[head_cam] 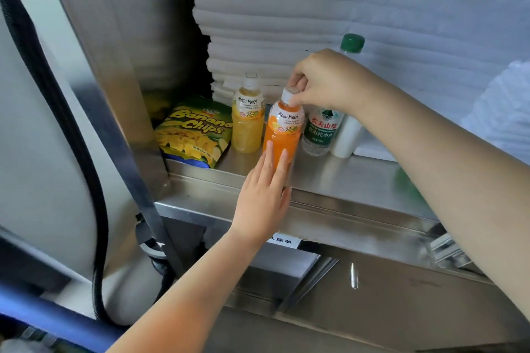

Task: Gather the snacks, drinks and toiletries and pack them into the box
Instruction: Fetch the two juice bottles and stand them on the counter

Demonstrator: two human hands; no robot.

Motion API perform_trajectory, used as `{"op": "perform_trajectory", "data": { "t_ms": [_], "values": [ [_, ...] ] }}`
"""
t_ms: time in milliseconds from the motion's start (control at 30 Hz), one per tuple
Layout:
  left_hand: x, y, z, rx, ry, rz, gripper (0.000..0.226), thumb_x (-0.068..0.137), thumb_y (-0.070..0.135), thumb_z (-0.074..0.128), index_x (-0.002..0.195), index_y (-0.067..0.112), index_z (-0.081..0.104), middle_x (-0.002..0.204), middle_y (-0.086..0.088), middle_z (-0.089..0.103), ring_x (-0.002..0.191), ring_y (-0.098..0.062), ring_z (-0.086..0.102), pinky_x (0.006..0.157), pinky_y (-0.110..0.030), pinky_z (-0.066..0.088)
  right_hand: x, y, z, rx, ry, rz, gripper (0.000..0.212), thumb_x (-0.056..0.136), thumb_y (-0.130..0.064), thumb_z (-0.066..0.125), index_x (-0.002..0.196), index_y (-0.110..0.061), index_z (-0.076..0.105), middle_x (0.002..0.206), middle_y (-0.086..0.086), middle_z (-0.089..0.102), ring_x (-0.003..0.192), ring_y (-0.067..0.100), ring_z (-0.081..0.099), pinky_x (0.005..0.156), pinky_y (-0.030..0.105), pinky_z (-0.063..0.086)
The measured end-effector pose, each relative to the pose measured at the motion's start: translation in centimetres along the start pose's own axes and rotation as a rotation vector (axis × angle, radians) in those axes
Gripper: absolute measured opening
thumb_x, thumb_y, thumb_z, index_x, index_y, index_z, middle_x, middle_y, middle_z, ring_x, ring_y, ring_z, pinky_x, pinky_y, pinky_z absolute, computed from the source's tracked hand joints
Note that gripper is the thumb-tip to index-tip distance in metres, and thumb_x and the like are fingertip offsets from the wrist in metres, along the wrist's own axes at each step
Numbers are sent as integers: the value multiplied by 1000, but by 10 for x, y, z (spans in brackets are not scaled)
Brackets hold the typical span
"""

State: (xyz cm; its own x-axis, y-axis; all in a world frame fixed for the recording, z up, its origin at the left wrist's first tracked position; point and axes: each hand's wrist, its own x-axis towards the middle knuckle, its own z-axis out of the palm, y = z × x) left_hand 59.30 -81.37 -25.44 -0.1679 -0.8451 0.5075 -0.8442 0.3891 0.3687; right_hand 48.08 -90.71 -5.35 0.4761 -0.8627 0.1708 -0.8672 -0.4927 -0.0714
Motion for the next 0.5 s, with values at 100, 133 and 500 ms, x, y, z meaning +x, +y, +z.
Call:
{"op": "perform_trajectory", "data": {
  "t_ms": [100,133,500],
  "values": [
    [-3,-8,8,118,-116,-5,71,96,34,46,148,4,8,155,-16,0,144,-28,9,115,-35,14,9,-2,3,-27,7,-5,28,79,-27,72,103,-15,68,98,2,69,86,16,61,64,23,38],
    [-2,-10,9,146,-124,-3,70,98,38,40,148,5,6,155,-15,-2,144,-26,5,115,-32,6,12,-2,4,-38,7,0,28,79,-27,73,104,-14,68,99,2,69,87,16,61,66,24,38],
    [3,-13,10,243,-192,-17,71,98,47,28,149,6,2,156,-15,-5,144,-24,-1,115,-32,-2,11,-7,13,-60,51,26,42,81,-25,71,118,-10,60,119,9,61,102,23,58,80,28,42]
  ]
}}
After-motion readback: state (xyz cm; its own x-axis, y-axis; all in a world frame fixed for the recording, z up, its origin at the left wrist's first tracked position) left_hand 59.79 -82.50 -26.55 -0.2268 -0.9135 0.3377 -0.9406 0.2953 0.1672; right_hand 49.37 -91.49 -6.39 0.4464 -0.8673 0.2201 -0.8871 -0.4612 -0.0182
